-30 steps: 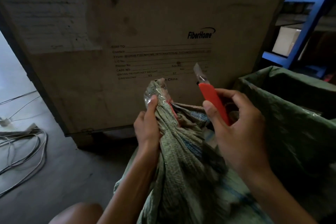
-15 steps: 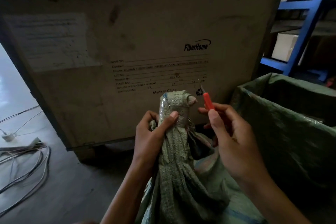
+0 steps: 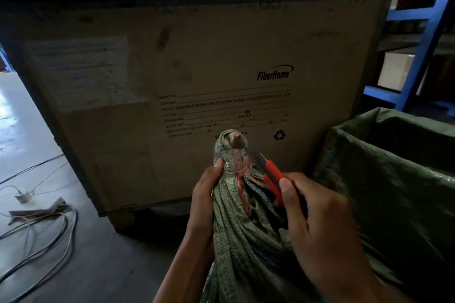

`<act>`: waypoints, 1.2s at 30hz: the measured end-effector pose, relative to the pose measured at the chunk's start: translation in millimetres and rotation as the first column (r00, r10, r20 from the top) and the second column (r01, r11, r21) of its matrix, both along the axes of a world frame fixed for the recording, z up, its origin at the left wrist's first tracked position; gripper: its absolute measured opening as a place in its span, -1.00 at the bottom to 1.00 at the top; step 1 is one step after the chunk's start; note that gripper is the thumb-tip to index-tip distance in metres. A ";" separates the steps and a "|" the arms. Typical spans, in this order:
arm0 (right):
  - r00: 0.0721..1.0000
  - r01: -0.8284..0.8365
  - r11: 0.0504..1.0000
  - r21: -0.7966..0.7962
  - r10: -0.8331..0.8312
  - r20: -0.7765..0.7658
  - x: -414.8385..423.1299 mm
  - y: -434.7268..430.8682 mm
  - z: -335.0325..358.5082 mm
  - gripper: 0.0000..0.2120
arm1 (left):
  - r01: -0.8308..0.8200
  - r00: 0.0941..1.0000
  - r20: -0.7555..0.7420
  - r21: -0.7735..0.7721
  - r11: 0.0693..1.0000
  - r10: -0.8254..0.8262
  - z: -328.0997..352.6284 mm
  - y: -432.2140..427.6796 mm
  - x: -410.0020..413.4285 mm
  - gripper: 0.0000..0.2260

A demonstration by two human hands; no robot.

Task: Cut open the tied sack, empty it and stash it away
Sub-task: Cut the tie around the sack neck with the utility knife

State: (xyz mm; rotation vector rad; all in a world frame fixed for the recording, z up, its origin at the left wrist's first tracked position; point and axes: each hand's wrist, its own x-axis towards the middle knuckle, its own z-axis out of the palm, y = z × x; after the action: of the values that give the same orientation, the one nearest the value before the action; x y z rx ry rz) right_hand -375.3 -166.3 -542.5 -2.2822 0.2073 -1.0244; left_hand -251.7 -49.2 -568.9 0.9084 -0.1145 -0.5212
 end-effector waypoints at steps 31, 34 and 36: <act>0.931 -0.061 0.998 0.011 0.061 -0.361 -17.3 5.3 20.7 -0.72 | -0.199 0.976 0.097 0.055 0.978 0.193 -15.0 11.2 30.9 -0.31; 0.968 -0.006 0.996 0.085 0.028 -0.248 -21.2 -8.3 24.8 -0.74 | -0.131 0.991 0.022 0.019 0.991 0.131 -16.4 10.3 32.1 -0.26; 0.988 -0.001 0.984 0.179 0.029 -0.152 -22.6 -13.4 28.8 -0.74 | -0.107 0.994 0.032 0.033 0.994 0.106 -12.1 7.4 25.3 -0.27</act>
State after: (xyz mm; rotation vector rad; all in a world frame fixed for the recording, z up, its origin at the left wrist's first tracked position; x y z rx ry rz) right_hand -397.9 -179.6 -513.6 -2.1956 0.3317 -0.7884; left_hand -226.3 -41.8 -580.9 0.9507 -0.0838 -0.4114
